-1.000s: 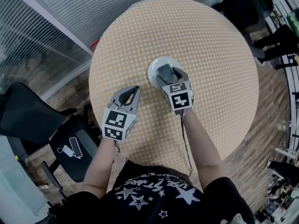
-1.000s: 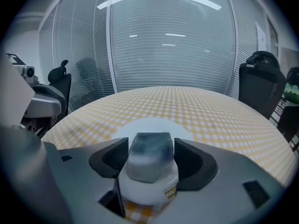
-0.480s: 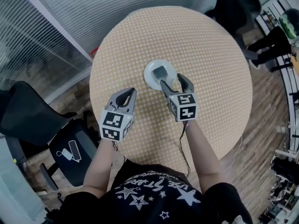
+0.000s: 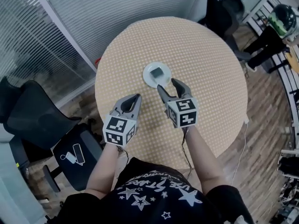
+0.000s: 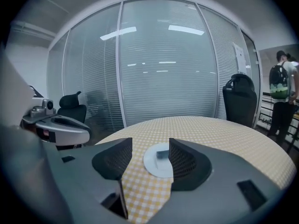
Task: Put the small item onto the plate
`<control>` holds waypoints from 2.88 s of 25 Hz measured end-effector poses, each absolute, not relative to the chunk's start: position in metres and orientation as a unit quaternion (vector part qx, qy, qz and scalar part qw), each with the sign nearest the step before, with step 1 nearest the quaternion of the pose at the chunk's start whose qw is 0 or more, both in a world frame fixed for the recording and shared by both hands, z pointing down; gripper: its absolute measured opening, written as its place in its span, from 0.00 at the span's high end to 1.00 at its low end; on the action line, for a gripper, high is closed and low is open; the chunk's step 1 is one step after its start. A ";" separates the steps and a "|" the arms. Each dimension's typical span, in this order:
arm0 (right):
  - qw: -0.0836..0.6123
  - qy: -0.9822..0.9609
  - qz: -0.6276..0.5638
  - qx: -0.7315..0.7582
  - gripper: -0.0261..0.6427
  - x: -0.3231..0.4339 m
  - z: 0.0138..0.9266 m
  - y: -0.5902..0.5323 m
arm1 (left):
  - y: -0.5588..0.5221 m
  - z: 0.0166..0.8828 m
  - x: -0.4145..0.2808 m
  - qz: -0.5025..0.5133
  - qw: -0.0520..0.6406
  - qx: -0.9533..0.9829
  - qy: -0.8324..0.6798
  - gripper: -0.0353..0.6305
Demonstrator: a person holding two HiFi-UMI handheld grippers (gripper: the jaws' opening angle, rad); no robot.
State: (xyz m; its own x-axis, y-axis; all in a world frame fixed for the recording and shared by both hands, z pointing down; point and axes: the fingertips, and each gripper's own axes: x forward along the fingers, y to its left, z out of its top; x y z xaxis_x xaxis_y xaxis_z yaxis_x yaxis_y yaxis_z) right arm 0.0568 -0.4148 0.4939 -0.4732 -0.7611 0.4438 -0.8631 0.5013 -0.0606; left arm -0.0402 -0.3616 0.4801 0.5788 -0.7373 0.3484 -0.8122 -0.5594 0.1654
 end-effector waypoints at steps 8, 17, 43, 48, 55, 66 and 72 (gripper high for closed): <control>0.161 -0.847 0.116 0.493 0.81 0.073 0.454 -0.357 | -0.310 0.452 -0.025 0.111 0.136 0.883 -0.436 0.94; 0.135 -0.851 0.112 0.494 0.89 0.112 0.442 -0.276 | -0.234 0.432 0.007 0.107 0.117 0.890 -0.428 0.94; 0.054 -0.867 0.117 0.481 0.89 0.146 0.416 -0.050 | -0.017 0.384 0.011 0.061 0.098 0.884 -0.454 0.94; 0.059 -0.856 0.115 0.500 0.89 0.164 0.413 -0.037 | -0.015 0.373 0.022 0.047 0.097 0.895 -0.433 0.94; 0.042 -0.849 0.107 0.516 0.89 0.149 0.394 -0.013 | 0.007 0.356 0.016 0.022 0.087 0.909 -0.406 0.94; 0.040 -0.844 0.085 0.529 0.89 0.076 0.368 0.025 | 0.047 0.352 -0.063 0.011 0.098 0.912 -0.399 0.94; 0.037 -0.831 0.099 0.546 0.89 0.051 0.373 0.055 | 0.077 0.354 -0.095 0.005 0.096 0.918 -0.384 0.94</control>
